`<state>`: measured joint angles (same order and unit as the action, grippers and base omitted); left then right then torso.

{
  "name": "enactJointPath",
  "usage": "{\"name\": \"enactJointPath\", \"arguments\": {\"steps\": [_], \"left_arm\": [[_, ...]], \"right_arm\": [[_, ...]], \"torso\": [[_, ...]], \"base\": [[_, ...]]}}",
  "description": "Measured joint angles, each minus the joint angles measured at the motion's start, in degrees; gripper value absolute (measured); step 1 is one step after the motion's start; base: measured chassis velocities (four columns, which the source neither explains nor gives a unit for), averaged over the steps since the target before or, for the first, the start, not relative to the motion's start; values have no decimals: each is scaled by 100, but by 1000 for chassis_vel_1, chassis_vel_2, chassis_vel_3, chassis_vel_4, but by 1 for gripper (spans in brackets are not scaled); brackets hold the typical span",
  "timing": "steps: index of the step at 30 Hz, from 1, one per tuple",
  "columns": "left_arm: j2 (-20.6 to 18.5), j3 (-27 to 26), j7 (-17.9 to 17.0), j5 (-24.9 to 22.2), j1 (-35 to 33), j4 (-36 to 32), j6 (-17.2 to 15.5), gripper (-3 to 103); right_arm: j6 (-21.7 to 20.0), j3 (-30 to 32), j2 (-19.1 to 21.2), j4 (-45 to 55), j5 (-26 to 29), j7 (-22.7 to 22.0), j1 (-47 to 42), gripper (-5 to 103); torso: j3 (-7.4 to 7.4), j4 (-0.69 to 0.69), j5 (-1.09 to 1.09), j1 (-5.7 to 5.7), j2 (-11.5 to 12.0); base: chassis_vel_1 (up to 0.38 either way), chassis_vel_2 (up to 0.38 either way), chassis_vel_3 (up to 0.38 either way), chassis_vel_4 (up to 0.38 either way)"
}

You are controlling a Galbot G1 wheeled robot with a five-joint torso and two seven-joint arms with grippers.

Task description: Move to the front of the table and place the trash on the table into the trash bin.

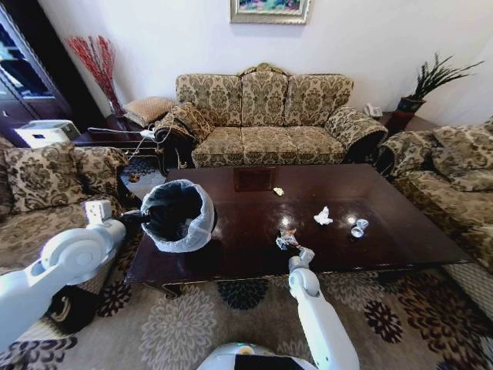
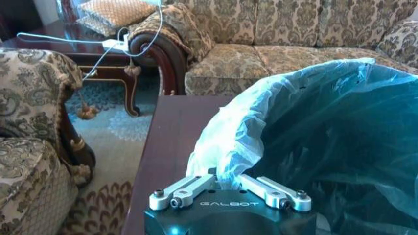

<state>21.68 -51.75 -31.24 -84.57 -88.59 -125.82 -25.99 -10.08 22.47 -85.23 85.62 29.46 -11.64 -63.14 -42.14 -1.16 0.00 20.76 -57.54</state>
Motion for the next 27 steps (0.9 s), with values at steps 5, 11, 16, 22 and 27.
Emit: {"name": "enactJointPath", "arguments": {"steps": [5,11,16,22,27], "left_arm": [[4,-11,-2,-1,-30,-12,6,0],[-34,-22,-9,-1,-59,-1,6,0],[-154,-67,-18,-33,-71,48,4,0],[-302,-121,-57,-181,-76,64,-16,0],[-685,-145,-159,-635,-70,92,-120,0]], "right_arm": [[-18,-22,-23,10,87,-10,-15,54],[-19,21,-5,-1,235,126,-46,33],[91,64,26,-11,334,355,-85,12],[641,34,33,633,276,887,-309,1],[1406,-249,148,1743,97,2133,-450,0]], "torso": [[0,0,0,0,0],[0,0,0,0,0],[0,0,0,0,0],[0,0,0,0,0],[0,0,0,0,0]], "base": [[0,0,0,0],[0,0,0,0],[0,0,0,0],[0,0,0,0],[0,0,0,0]]}}
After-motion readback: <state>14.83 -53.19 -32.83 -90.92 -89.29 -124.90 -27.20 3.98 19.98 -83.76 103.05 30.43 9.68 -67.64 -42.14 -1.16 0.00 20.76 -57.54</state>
